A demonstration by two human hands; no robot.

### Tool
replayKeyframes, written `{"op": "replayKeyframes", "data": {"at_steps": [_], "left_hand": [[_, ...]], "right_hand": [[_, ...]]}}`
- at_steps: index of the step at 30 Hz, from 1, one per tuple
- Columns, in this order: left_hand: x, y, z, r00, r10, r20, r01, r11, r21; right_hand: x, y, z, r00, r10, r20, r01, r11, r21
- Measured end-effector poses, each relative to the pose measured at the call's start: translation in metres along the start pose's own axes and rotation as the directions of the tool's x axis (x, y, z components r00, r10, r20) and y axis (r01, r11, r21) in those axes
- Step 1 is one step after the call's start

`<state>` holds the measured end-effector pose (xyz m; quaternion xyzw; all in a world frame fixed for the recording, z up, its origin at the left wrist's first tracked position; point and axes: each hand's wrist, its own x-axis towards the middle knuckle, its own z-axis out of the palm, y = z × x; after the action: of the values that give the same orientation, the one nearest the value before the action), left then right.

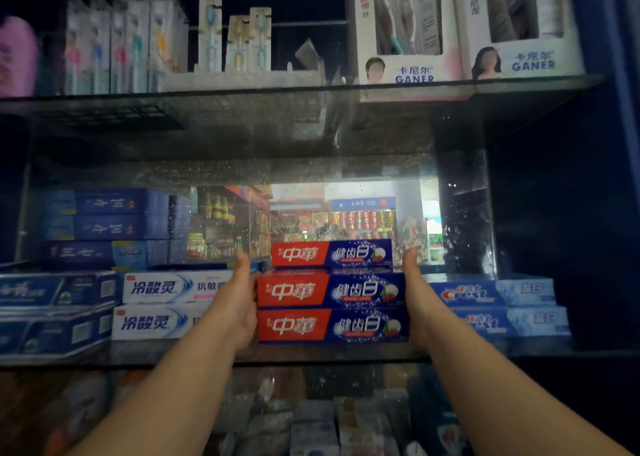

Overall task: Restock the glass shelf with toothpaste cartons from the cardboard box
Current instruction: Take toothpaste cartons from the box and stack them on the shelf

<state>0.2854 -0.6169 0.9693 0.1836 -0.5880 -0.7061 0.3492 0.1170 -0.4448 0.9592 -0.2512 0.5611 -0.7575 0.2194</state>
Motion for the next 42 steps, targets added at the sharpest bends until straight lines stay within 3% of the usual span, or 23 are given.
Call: {"op": "replayKeyframes", "data": {"at_steps": [6, 12, 21, 31, 42], "left_hand": [[-0.034, -0.006, 0.002, 0.996, 0.073, -0.043, -0.071, 0.996, 0.045], [-0.057, -0.012, 0.004, 0.988, 0.140, -0.062, -0.136, 0.988, 0.071], [-0.100, -0.015, 0.013, 0.988, 0.134, -0.078, -0.129, 0.989, 0.066], [-0.142, -0.041, 0.044, 0.993, 0.097, -0.069, -0.094, 0.994, 0.051], [-0.211, -0.081, 0.055, 0.977, 0.048, -0.210, -0.029, 0.995, 0.096]], "right_hand": [[-0.036, 0.002, 0.014, 0.986, -0.128, -0.104, 0.116, 0.987, -0.112], [-0.064, 0.010, 0.024, 0.951, -0.280, -0.134, 0.208, 0.895, -0.395], [-0.096, 0.026, 0.026, 0.945, -0.297, -0.139, 0.209, 0.872, -0.444], [-0.139, 0.034, -0.003, 0.958, -0.281, 0.058, 0.271, 0.822, -0.501], [-0.182, 0.065, -0.010, 0.952, -0.175, 0.252, 0.278, 0.839, -0.468]]}}
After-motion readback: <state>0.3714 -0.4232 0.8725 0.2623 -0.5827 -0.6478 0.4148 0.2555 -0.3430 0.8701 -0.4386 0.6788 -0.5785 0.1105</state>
